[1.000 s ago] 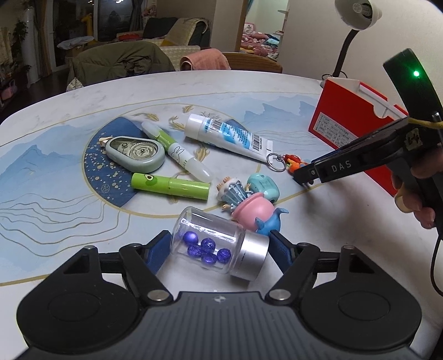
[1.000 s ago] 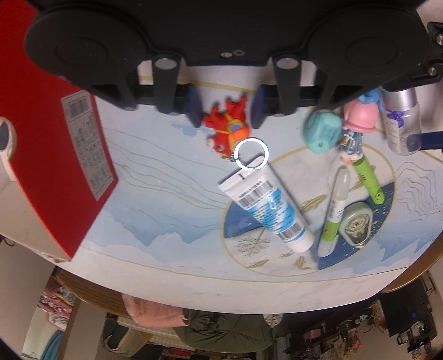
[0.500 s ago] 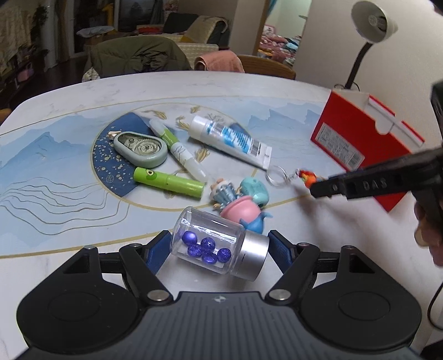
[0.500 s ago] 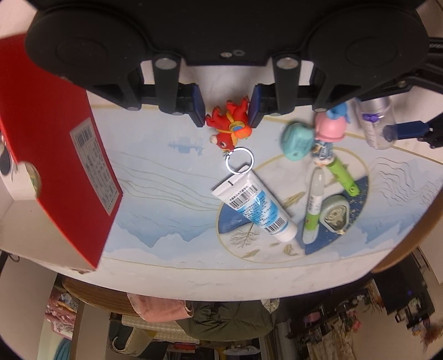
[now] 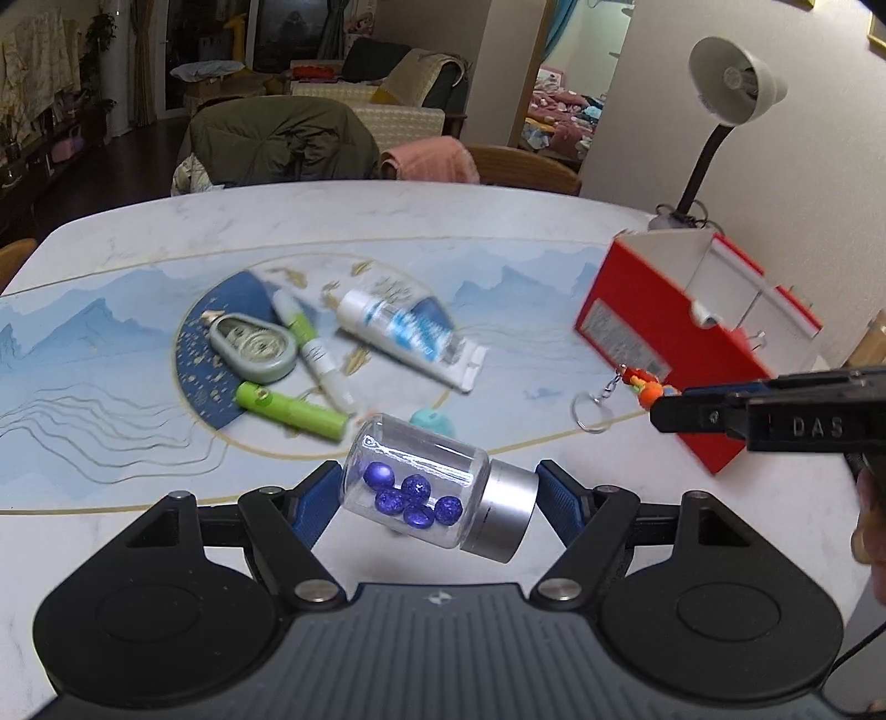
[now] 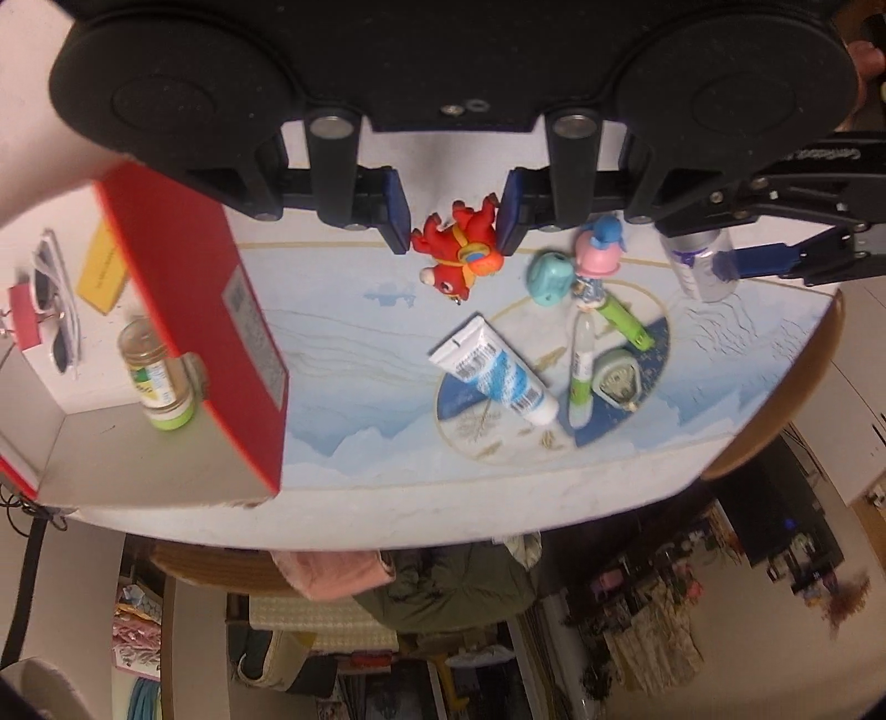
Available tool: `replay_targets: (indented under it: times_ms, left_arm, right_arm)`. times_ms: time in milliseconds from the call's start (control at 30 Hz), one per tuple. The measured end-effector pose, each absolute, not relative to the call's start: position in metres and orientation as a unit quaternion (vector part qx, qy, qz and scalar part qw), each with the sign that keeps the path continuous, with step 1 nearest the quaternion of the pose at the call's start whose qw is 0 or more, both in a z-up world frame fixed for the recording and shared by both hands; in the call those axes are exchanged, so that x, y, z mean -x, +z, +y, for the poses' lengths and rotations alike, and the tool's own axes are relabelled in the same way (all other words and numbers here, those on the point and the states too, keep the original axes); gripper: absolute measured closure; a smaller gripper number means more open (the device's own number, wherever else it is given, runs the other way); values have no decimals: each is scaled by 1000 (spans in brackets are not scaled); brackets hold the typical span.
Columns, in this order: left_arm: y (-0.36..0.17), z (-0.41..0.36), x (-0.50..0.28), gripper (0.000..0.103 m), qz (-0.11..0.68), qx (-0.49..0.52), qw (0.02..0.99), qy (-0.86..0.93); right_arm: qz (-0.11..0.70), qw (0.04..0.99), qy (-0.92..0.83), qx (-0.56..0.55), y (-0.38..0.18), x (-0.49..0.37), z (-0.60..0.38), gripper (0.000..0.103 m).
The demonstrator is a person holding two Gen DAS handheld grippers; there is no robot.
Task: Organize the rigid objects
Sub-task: 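Carry the vial and horse keychain over the shoebox with both tools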
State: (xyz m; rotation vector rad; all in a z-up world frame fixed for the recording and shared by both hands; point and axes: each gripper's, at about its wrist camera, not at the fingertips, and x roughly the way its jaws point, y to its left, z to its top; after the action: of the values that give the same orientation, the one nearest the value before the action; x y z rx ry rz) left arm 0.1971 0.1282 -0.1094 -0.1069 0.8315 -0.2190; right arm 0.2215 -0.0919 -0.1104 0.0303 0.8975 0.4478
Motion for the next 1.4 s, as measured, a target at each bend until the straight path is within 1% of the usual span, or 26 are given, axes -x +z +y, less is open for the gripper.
replay_targets:
  times_ms: [333,733,1067,1400]
  left_arm:
    - [-70,74,-205,27,390,40,911,-129]
    - [-42,1,-230,27,369,7,915,-160]
    - [-43,-64,-258,27,369,-25,910,-188]
    - [-62,-122,-289,27,388,-56,898,-202]
  right_arm:
    - [399,890,220,-17,-67,-209,-131,71]
    - [371,910,181,-20,-42,-230,-208,71]
    - [372,917,141,-19,-52,-271,-268,71]
    - [384,916,117,4,-73,-318,-306,71]
